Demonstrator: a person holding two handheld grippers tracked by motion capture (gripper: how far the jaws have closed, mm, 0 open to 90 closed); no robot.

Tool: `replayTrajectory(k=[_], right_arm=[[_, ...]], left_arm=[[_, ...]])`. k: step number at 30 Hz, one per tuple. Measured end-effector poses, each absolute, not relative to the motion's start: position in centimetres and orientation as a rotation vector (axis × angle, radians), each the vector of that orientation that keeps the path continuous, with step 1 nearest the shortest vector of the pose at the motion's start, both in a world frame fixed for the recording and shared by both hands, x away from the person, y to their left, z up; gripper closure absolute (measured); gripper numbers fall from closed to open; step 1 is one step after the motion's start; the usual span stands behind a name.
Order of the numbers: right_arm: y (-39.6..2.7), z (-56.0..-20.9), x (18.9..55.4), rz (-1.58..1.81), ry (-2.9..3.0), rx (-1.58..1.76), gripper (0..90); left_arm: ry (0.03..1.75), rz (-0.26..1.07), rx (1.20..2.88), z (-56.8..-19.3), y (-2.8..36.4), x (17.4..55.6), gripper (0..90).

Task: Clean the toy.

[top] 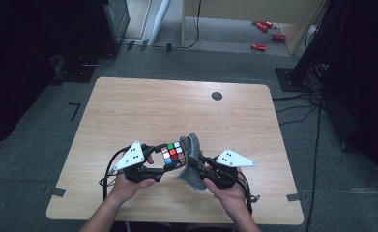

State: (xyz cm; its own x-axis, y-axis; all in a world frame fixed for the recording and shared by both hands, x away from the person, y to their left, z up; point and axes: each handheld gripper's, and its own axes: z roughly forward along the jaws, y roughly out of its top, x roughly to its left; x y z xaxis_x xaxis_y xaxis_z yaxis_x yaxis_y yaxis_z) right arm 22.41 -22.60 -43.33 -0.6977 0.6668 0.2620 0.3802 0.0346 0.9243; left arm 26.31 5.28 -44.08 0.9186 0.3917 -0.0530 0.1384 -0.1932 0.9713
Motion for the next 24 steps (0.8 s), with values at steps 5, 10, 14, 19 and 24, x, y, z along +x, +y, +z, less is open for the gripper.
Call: replayTrajectory(k=[5, 10, 14, 19, 24], right_arm=[[-23.2, -43.2, 22.6, 1.769, 2.034, 1.096, 70.0], [-23.1, -44.0, 22.9, 1.774, 2.054, 1.118, 70.3], [-22.7, -43.7, 22.6, 1.756, 2.076, 1.091, 70.5], [-22.9, -42.8, 22.2, 1.775, 2.039, 1.065, 70.9], [-22.9, -43.9, 22.7, 1.758, 2.064, 1.108, 71.1]], left_arm=[[0.363, 0.225, 1.789, -44.1, 4.6, 25.9, 34.5], [0.387, 0.226, 1.765, -43.8, 5.2, 26.2, 34.4], [0.400, 0.204, 1.768, -44.1, 5.4, 26.5, 34.4], [0.365, 0.195, 1.789, -44.1, 4.8, 26.1, 34.5], [0.387, 0.195, 1.750, -43.6, 5.3, 26.2, 34.4]])
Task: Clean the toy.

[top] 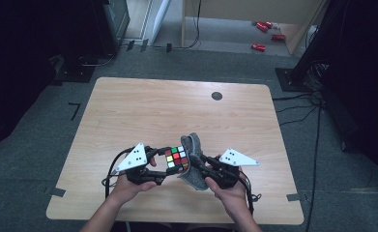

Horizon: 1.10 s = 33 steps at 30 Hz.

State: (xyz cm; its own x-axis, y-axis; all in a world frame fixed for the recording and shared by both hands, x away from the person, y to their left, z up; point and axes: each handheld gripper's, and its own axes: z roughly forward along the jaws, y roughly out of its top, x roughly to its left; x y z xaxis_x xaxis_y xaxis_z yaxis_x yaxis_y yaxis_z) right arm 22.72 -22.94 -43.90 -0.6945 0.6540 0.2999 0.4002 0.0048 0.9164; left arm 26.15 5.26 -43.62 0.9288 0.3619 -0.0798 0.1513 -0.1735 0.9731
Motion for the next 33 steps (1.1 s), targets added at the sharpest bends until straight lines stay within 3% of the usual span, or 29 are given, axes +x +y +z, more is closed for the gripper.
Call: replayTrajectory(k=[12, 21, 33], right_arm=[[-22.6, -42.7, 22.0, 1.754, 2.032, 1.041, 71.7], [-21.8, -44.6, 22.6, 1.682, 2.098, 1.091, 72.6], [-22.2, -42.6, 21.8, 1.707, 2.042, 1.022, 72.8]], left_arm=[[0.391, 0.156, 1.767, -44.0, 5.1, 26.4, 34.5], [0.446, 0.139, 1.694, -43.6, 6.1, 26.9, 34.4], [0.412, 0.101, 1.750, -44.0, 5.3, 26.7, 34.4]])
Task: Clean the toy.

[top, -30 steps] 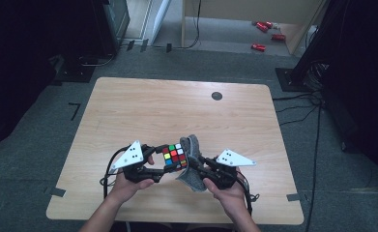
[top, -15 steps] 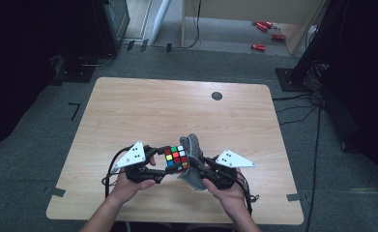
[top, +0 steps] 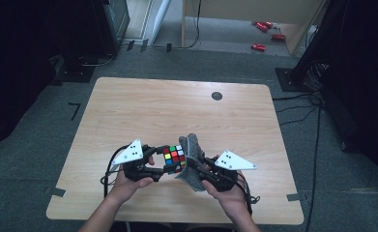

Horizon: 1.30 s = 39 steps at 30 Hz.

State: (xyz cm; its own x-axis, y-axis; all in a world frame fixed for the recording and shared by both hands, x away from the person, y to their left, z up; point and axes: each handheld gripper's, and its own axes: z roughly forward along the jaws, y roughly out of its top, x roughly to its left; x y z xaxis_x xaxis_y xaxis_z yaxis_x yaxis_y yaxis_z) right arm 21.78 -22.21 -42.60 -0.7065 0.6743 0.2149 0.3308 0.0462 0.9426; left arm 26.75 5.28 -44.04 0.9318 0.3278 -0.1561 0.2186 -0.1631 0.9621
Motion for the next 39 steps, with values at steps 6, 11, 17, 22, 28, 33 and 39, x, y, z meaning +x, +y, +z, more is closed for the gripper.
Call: replayTrajectory(k=[6, 11, 17, 22, 28, 33, 39], right_arm=[[-22.2, -44.2, 22.5, 1.682, 2.085, 1.062, 73.1], [-21.5, -44.5, 22.4, 1.654, 2.125, 1.055, 73.3], [-21.9, -42.8, 21.8, 1.703, 2.068, 1.030, 73.4], [-22.5, -42.9, 22.1, 1.739, 2.029, 1.065, 73.5], [-22.1, -44.5, 22.7, 1.706, 2.089, 1.110, 73.5], [-21.7, -44.0, 22.3, 1.732, 2.102, 1.099, 73.4], [-22.1, -42.8, 21.9, 1.797, 2.039, 1.084, 73.3]], left_arm=[[0.417, 0.111, 1.710, -43.5, 5.6, 26.6, 34.4], [0.454, 0.113, 1.679, -43.5, 6.4, 27.1, 34.4], [0.433, 0.084, 1.719, -43.9, 5.8, 27.0, 34.4], [0.400, 0.094, 1.748, -43.9, 5.1, 26.5, 34.4], [0.428, 0.106, 1.695, -43.5, 5.7, 26.7, 34.4], [0.468, 0.111, 1.674, -43.6, 6.5, 27.2, 34.4], [0.453, 0.065, 1.729, -43.9, 5.9, 27.3, 34.4]])
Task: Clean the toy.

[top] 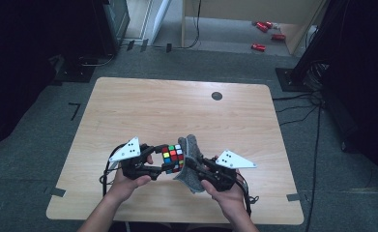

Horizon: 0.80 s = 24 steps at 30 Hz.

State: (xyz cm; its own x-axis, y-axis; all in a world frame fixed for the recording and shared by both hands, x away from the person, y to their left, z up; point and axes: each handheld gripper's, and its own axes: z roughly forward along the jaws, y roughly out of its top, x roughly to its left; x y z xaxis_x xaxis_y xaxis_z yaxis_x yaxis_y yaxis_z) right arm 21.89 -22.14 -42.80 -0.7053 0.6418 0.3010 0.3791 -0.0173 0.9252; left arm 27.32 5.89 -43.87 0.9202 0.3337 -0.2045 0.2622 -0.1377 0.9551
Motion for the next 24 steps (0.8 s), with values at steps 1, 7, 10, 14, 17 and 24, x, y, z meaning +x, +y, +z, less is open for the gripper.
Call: replayTrajectory(k=[1, 7, 10, 14, 17, 24], right_arm=[[-22.3, -42.8, 22.0, 1.812, 2.030, 1.095, 73.3], [-21.7, -43.6, 21.9, 1.782, 2.033, 1.079, 73.2], [-20.9, -44.9, 22.0, 1.746, 2.050, 1.125, 73.3], [-19.3, -46.1, 21.9, 1.723, 2.102, 1.119, 73.1], [-18.3, -46.2, 21.4, 1.725, 2.110, 1.084, 73.0], [-16.5, -46.7, 20.6, 1.698, 2.149, 1.032, 73.0]], left_arm=[[0.461, 0.074, 1.723, -43.8, 5.9, 27.3, 34.4], [0.576, 0.154, 1.630, -43.3, 7.0, 27.5, 34.4], [0.610, 0.169, 1.570, -43.1, 7.3, 27.4, 34.5], [0.617, 0.184, 1.525, -42.9, 6.8, 26.8, 34.4], [0.608, 0.146, 1.512, -43.0, 6.3, 26.6, 34.4], [0.599, 0.142, 1.545, -43.5, 5.4, 26.4, 34.4]])
